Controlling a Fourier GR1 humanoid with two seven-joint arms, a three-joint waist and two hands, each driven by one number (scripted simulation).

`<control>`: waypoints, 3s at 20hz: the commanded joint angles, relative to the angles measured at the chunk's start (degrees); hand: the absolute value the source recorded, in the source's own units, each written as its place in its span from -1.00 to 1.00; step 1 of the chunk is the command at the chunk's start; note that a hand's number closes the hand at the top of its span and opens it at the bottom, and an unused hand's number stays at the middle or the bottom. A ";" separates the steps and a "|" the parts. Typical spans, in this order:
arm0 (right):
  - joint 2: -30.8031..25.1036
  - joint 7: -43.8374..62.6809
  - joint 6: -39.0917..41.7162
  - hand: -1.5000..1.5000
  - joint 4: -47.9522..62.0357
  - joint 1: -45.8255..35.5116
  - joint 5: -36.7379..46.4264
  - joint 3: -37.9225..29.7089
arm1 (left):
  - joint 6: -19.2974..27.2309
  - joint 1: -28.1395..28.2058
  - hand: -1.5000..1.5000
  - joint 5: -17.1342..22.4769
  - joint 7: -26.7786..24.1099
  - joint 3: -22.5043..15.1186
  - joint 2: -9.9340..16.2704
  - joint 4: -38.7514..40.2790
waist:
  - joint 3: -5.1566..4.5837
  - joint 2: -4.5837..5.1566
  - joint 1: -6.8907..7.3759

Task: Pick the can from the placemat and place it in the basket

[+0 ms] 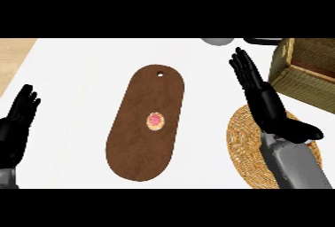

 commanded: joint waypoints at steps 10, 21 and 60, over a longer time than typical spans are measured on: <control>-7.19 -3.69 29.18 1.00 -2.22 5.70 -9.67 4.08 | -2.25 6.40 0.00 0.59 12.14 -9.49 -8.37 10.87 | 0.15 -0.76 -1.39; -29.14 13.05 15.40 -1.00 -14.75 2.44 15.04 -5.95 | -3.79 8.57 0.00 1.25 10.72 -7.60 -7.34 11.57 | -0.21 -1.40 -2.86; -42.48 6.88 46.83 -1.00 -8.48 2.38 26.01 -11.68 | -7.79 5.74 0.00 -1.02 12.57 -5.47 -10.05 11.02 | 0.14 -0.59 -0.10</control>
